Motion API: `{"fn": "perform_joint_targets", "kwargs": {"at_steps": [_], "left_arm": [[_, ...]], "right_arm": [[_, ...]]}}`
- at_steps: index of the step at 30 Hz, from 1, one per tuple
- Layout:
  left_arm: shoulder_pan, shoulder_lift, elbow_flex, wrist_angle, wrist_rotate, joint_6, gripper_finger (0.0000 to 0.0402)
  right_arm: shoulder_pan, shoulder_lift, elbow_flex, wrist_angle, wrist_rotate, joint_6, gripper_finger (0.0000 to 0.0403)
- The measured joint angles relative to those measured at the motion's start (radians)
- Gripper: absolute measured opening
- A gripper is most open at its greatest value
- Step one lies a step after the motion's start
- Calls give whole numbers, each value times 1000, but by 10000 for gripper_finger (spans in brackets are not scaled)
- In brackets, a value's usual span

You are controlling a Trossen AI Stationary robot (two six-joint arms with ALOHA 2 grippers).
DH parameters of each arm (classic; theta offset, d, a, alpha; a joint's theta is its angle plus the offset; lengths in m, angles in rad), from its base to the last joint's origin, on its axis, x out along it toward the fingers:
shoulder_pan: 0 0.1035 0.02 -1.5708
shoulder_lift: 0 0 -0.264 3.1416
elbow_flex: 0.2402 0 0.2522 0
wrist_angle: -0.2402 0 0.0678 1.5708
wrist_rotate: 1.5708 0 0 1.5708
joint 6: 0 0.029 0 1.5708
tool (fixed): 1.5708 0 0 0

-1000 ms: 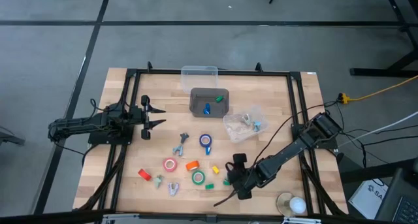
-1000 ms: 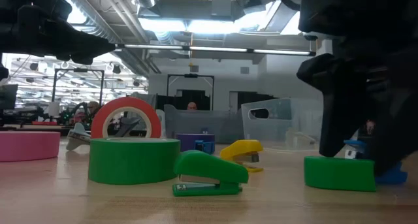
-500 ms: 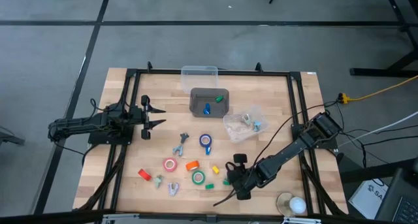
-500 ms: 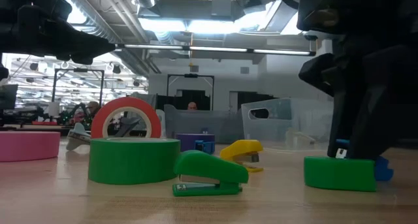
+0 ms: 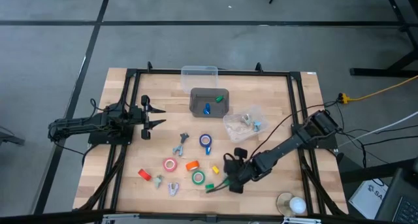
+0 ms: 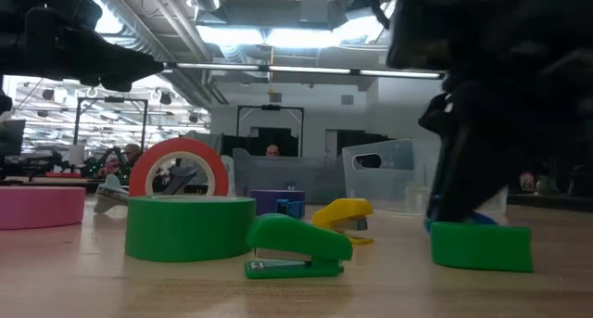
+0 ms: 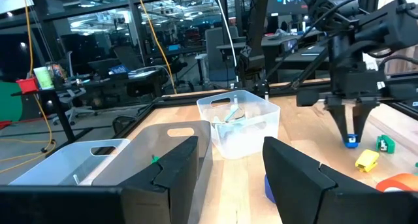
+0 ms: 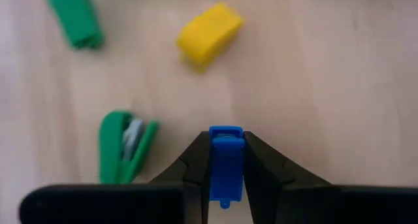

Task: Pick and place Stapler, Stapler remover, tape
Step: Put the blue stapler into the black bin

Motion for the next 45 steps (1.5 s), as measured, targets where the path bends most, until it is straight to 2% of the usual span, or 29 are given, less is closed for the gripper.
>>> {"fn": "perform_joint_targets", "kwargs": {"at_steps": [11, 22, 34, 45], "left_arm": [[0, 0, 0, 0, 0, 0, 169], [0, 0, 0, -6, 0, 0, 169], [0, 1, 0, 0, 0, 0, 169], [0, 1, 0, 0, 0, 0, 169]], "right_arm": [[-96, 0, 0, 7, -1, 133, 63], [-135, -56, 27, 43, -11, 134, 63], [-142, -129, 104, 13, 129, 92, 63], [-221, -130, 222, -1, 131, 7, 63]]}}
